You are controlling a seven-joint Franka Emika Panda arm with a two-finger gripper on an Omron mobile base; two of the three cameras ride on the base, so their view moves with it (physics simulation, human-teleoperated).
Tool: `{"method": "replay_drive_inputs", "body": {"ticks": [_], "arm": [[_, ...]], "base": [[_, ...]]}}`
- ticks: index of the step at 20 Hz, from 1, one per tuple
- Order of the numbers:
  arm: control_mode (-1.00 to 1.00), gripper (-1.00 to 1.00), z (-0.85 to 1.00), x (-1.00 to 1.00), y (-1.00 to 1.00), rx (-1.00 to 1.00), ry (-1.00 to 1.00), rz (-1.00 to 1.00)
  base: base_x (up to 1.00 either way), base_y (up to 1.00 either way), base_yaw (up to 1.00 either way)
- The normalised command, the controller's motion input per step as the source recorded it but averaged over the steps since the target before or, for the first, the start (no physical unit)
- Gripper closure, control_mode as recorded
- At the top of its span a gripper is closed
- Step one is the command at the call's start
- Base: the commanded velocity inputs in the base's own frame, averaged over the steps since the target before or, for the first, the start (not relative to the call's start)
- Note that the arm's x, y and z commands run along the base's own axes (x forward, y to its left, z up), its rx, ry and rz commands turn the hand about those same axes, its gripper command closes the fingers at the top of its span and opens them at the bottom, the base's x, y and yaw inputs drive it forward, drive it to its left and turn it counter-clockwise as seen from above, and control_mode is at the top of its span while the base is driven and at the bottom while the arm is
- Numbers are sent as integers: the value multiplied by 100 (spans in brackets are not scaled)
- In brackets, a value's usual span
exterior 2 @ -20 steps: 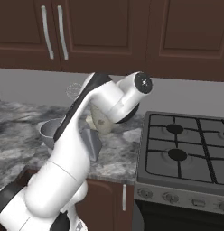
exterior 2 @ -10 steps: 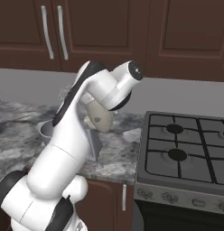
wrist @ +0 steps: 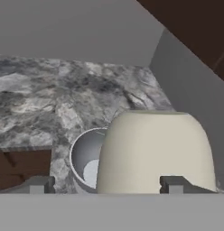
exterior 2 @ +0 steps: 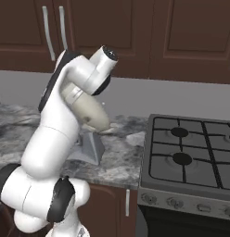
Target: Close the stand mixer head.
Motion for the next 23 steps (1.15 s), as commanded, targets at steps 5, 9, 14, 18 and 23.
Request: {"method": "replay_drive_inputs", "body": {"ticks": [5,9,14,18,23], "arm": [[-100,-100,-68,32,100,-29,0,27],[-100,-100,-9,6,97,-19,-2,17],[-100,-100,48,-40,35,-15,-9,9],[-100,-100,44,-74,0,-13,-7,10],[-100,-100,10,-49,0,-4,-1,1]], "base": [[0,0,0],[0,0,0],[0,0,0],[0,0,0],[0,0,0]]}}
